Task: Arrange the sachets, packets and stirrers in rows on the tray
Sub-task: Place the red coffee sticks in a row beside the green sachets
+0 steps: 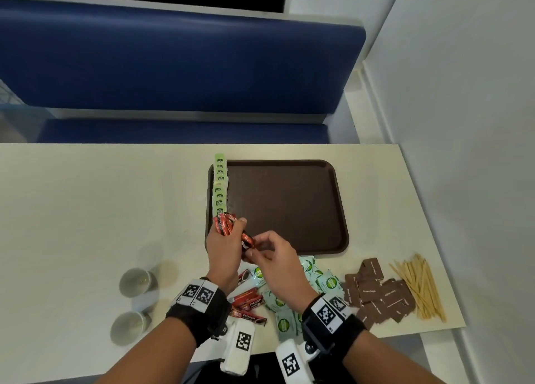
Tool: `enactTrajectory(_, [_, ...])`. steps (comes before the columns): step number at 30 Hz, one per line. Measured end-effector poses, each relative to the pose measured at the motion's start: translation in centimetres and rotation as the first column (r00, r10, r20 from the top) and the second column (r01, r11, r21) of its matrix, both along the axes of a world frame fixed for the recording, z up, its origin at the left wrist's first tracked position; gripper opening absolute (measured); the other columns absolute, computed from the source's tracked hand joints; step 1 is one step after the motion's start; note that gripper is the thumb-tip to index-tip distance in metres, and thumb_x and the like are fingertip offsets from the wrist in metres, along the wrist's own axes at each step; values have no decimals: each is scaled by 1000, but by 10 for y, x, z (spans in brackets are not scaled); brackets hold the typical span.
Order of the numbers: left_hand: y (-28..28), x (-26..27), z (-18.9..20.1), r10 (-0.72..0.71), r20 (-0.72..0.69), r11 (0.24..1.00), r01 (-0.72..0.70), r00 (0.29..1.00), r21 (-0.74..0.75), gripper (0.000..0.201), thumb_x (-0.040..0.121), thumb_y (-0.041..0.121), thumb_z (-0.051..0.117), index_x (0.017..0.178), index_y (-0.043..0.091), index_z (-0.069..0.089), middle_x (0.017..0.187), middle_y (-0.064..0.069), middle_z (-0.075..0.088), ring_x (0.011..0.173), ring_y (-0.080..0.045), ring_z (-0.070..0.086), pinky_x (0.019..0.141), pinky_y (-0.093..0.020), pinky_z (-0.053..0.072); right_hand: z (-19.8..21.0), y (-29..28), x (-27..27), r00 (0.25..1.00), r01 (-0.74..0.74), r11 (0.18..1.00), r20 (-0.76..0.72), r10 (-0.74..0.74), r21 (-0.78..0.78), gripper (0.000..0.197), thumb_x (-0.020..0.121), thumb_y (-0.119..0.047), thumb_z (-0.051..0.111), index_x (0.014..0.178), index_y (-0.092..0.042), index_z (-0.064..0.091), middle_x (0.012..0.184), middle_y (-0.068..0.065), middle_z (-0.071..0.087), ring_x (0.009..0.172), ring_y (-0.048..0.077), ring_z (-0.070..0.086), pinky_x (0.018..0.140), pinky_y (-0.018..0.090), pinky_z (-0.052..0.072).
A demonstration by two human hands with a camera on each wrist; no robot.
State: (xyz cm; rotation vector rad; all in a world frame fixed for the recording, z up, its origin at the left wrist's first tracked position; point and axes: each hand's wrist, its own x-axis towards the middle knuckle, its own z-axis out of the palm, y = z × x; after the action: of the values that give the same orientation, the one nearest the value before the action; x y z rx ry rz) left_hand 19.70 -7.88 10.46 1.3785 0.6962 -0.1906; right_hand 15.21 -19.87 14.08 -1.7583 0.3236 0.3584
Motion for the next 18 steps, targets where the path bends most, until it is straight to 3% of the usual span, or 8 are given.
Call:
enactTrajectory(5, [-7,2,-3,49,-26,999,-48,998,18,19,96,29,77,105,13,72,80,-4,65,74,-22,62,69,-40,54,-2,2,4,996,91,995,-2,-91,51,12,97,-3,72,98,-14,76,89,4,78,84,22,78,81,40,66])
enactTrajectory(8, [-7,8,-3,74,-51,997,-73,996,19,20,97,28,74,103,9,73,81,-9,66,75,-25,63,70,-41,54,-3,1,6,997,70,996,13,-71,55,15,95,-6,75,104,-17,79,90,3,78,83,22,76,79,36,65])
enactTrajectory(11, [-6,14,0,128,-72,992,-128,989,4,20,99,23,72,107,5,73,82,-11,69,70,-23,66,61,-36,55,-3,-4,7,997,71,994,19,-73,83,20,93,-4,76,110,-16,79,93,3,77,86,20,77,83,34,65])
enactTrajectory(13, [-5,19,2,166,-90,985,-170,982,-34,23,99,21,69,112,3,72,82,-11,72,65,-21,69,56,-33,55,-3,-9,6,994,109,987,8,-111,122,13,94,-4,76,105,-11,77,90,7,78,82,23,78,81,35,65])
enactTrajectory(18, [8,34,7,211,-119,959,-229,970,-166,10,99,11,66,99,5,73,81,-10,74,57,-15,68,61,-33,52,-8,-31,3,966,248,922,-152,-211,297,8,95,-5,75,102,-6,78,89,17,77,79,26,73,80,34,62])
